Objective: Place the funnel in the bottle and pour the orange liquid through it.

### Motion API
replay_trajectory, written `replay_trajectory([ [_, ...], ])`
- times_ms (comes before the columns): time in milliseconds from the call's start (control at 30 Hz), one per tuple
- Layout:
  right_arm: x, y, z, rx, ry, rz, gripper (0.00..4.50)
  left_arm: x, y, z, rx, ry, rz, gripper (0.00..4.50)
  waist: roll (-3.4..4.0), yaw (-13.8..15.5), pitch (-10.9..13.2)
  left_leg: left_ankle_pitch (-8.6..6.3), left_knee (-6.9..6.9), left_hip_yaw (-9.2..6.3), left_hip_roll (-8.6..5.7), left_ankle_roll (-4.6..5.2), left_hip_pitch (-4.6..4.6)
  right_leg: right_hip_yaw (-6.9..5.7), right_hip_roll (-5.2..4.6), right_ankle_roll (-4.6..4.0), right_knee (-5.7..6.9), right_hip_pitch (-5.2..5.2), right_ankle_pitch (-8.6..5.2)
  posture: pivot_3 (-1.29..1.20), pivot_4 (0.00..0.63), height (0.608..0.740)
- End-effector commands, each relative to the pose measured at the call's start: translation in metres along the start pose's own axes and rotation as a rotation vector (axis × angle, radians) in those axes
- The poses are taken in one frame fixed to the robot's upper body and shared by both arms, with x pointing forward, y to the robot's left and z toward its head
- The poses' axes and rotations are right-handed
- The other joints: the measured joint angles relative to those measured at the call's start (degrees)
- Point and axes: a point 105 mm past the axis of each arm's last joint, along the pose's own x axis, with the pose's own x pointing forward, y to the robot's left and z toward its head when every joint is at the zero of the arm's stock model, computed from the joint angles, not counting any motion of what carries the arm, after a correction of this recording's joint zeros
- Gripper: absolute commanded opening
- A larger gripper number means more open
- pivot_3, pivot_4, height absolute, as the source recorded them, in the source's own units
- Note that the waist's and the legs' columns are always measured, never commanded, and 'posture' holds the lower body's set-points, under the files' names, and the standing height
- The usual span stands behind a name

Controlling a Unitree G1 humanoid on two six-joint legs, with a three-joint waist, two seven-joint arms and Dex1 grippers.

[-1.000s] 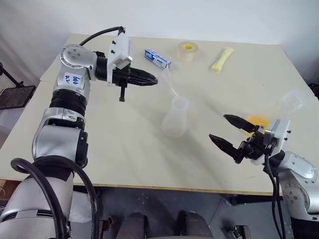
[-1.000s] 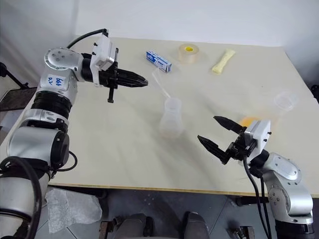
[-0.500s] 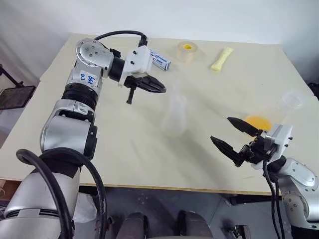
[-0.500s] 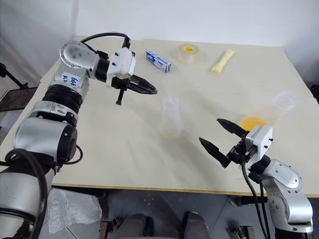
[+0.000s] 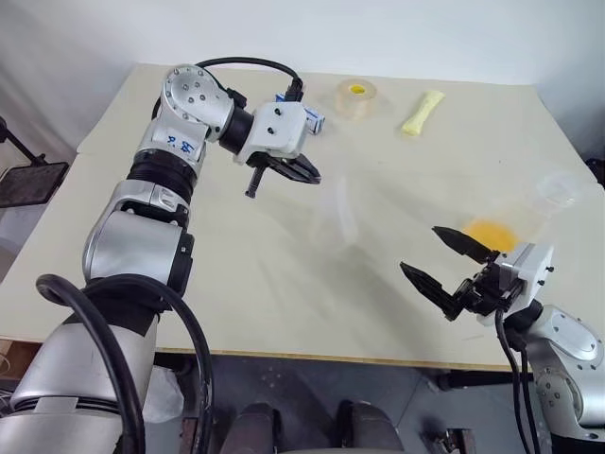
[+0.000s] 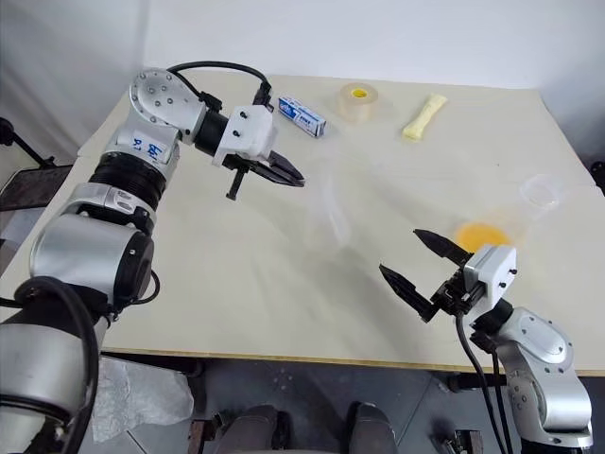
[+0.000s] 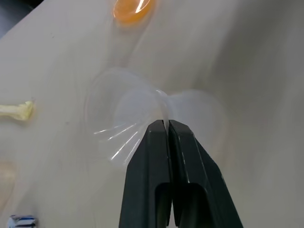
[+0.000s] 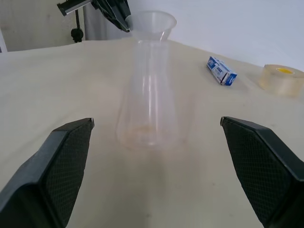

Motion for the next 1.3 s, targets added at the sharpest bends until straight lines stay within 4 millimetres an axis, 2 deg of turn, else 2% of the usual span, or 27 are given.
replay_trajectory([
  [33,0.0,0.002,0.012,-0.043,-0.046,-0.001,4.5,-0.004,0.01,0.011,0.023,0.01,0.017,1.24,0.0,-0.1,0.0,0.0,0.0,0.0,0.0,0.0,0.01,0.0,0.0,0.0,0.0,0.0,0.0,0.0,0.15,0.74],
  [367,-0.001,-0.003,0.013,-0.055,-0.041,-0.017,4.5,-0.008,0.015,0.021,-0.009,-0.074,0.054,4.36,0.0,-0.1,0.0,0.0,0.0,0.0,0.01,0.0,0.0,0.0,0.0,0.0,0.01,0.0,0.0,0.0,0.15,0.74],
  [400,-0.002,-0.004,0.013,-0.056,-0.038,-0.019,4.5,-0.011,0.017,0.021,-0.023,-0.093,0.077,4.48,0.0,-0.1,0.0,0.0,0.0,-0.01,0.01,0.0,0.0,0.0,0.0,0.0,0.01,0.0,0.0,0.0,0.15,0.74],
  [500,-0.005,-0.005,0.013,-0.061,-0.03,-0.028,4.5,-0.02,0.022,0.021,-0.075,-0.16,0.153,4.48,0.0,-0.2,0.0,0.0,0.0,-0.01,0.02,0.0,0.0,0.0,0.0,0.0,0.01,0.0,0.0,0.0,0.15,0.74],
  [733,-0.018,-0.013,0.015,-0.067,-0.004,-0.122,4.5,-0.052,0.017,0.001,-0.268,-0.332,0.33,4.48,0.01,-0.2,0.0,0.0,0.0,-0.03,0.03,0.0,0.04,0.02,0.0,0.0,0.07,-0.01,0.0,0.0,0.15,0.74],
  [900,-0.036,-0.025,0.017,-0.088,0.007,-0.302,4.5,-0.069,-0.008,-0.027,-0.447,-0.474,0.436,4.48,0.01,-0.3,0.0,0.0,0.03,-0.26,0.03,0.0,0.1,0.06,-0.02,0.0,0.32,-0.04,0.0,0.0,0.15,0.74],
  [1033,-0.064,-0.041,0.015,-0.072,0.05,-0.562,4.5,-0.059,-0.05,-0.049,-0.603,-0.552,0.384,4.48,0.05,-0.2,0.0,0.0,0.06,-0.64,0.02,-0.01,0.14,0.17,-0.04,0.0,0.47,-0.04,0.0,0.0,0.15,0.74],
  [1167,-0.084,-0.041,0.012,-0.07,0.107,-0.668,4.5,-0.041,-0.084,-0.06,-0.697,-0.553,0.298,4.48,0.05,-0.1,0.0,0.0,0.11,-0.74,-0.04,-0.01,0.1,0.26,-0.03,0.0,0.52,-0.04,0.0,0.0,0.15,0.74],
  [1233,-0.098,-0.045,0.009,-0.026,0.147,-0.763,4.5,-0.037,-0.091,-0.059,-0.696,-0.611,0.29,4.48,0.06,-0.1,0.0,0.0,0.11,-0.74,-0.04,-0.01,0.11,0.28,-0.02,0.0,0.53,-0.04,0.0,0.0,0.15,0.74],
  [1300,-0.103,-0.046,0.012,-0.012,0.137,-0.801,4.5,-0.038,-0.092,-0.056,-0.68,-0.668,0.303,4.48,0.06,-0.1,0.0,0.0,0.12,-0.73,-0.03,-0.01,0.13,0.31,-0.03,0.0,0.53,-0.02,0.0,0.0,0.15,0.74],
])
